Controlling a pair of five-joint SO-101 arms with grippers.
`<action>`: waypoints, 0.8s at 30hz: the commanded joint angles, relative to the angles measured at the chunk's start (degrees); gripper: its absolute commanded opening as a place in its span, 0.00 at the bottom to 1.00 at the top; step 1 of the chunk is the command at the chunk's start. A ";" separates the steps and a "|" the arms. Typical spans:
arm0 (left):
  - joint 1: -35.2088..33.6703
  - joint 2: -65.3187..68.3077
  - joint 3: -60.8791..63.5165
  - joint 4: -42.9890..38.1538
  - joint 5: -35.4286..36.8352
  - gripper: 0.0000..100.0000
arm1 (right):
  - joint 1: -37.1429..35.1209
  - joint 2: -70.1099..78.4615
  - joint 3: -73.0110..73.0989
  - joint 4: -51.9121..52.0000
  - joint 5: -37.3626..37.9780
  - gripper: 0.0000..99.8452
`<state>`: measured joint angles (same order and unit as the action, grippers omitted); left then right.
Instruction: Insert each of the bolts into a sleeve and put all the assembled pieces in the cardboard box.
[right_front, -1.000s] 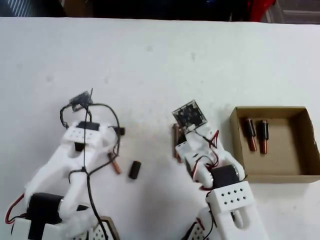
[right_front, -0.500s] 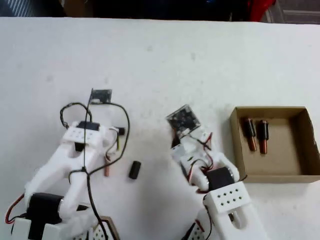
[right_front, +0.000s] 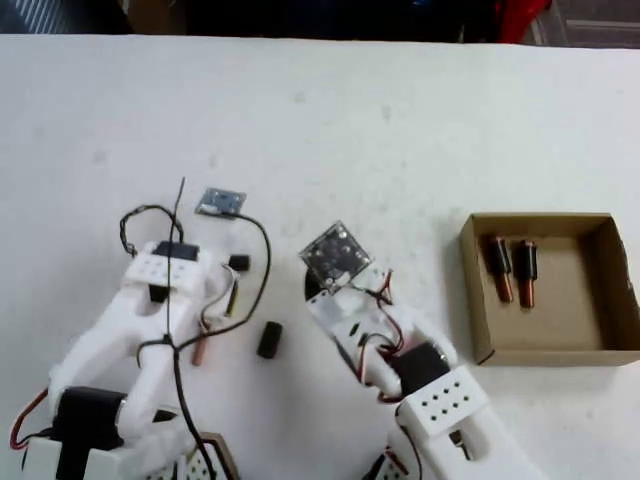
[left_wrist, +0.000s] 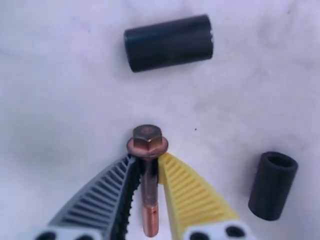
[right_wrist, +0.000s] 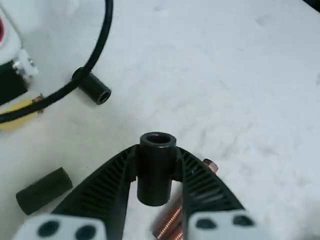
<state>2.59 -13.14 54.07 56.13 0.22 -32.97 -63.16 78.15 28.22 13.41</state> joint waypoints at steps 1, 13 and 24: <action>-2.86 -0.66 -1.32 1.23 -0.79 0.02 | -0.31 -0.92 1.85 -8.92 -5.27 0.04; -6.73 -0.84 -7.47 1.49 -4.66 0.02 | -1.27 -1.27 5.80 -21.58 -5.89 0.02; -5.67 -22.73 -4.48 4.48 -4.84 0.02 | -4.18 -1.36 8.70 -32.31 -5.89 0.02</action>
<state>-3.38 -22.81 49.67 58.51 -4.09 -37.10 -63.16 87.47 -1.93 8.13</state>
